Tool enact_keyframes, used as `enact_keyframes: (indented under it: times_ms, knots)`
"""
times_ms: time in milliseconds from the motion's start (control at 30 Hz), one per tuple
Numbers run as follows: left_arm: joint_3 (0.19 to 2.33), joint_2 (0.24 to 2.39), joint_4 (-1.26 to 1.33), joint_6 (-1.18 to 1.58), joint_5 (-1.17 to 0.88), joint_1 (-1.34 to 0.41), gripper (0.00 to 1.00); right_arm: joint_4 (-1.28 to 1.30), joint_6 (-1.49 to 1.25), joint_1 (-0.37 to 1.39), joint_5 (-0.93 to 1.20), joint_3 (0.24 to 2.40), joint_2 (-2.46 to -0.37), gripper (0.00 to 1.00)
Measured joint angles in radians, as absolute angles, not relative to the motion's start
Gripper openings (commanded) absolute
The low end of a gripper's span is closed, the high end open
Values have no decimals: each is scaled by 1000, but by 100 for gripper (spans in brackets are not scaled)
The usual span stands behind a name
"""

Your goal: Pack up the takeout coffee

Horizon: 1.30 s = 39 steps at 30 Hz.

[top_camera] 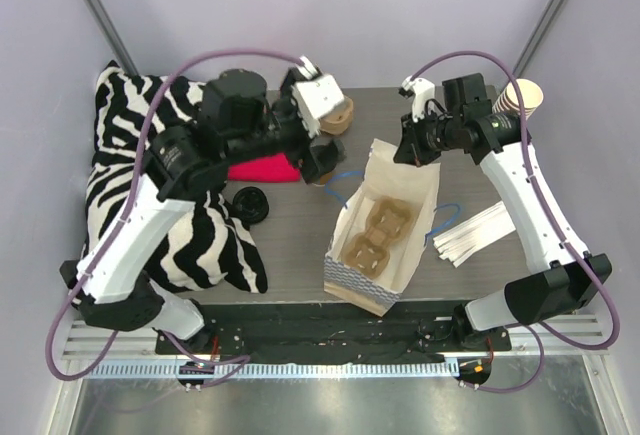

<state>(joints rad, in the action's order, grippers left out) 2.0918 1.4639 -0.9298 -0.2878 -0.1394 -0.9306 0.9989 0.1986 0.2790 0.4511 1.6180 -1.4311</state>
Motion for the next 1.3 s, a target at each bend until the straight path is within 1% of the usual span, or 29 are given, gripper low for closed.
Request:
enact_keyframes:
  times_ms: [100,200,333,433,600,833,867,933,967,1033,1067,1300]
  knots:
    - [2093,1488,-925,-210,-131,-786,100,999,184,236,438,1618,-1431,1]
    - [2127,1582,-959,-131,-132,-628,100,997,168,198,425,1612,-1431,1]
    - [2162,1754,-996,-69,-113,-525,100,995,155,167,408,1587,-1430,1]
    - [2147,1864,-1002,-29,-87,-517,100,995,150,136,402,1568,-1427,1]
    - [2098,1957,-969,28,-46,-518,100,994,146,75,401,1539,-1395,1]
    - [2209,2121,-938,67,-29,-519,100,992,139,58,395,1509,-1365,1]
    - [2209,2132,-935,68,-32,-519,99,991,136,56,394,1508,-1365,1]
    - [2209,2157,-937,70,-41,-519,95,990,131,48,393,1503,-1362,1]
    - [2208,2166,-936,70,-47,-519,91,987,129,43,391,1499,-1359,1]
    - [2208,2178,-936,70,-56,-520,89,986,126,31,389,1488,-1350,1]
    - [2206,2182,-935,69,-60,-522,86,985,126,25,387,1484,-1346,1]
    - [2165,2185,-923,52,-76,-541,85,992,130,-21,374,1477,-1334,1]
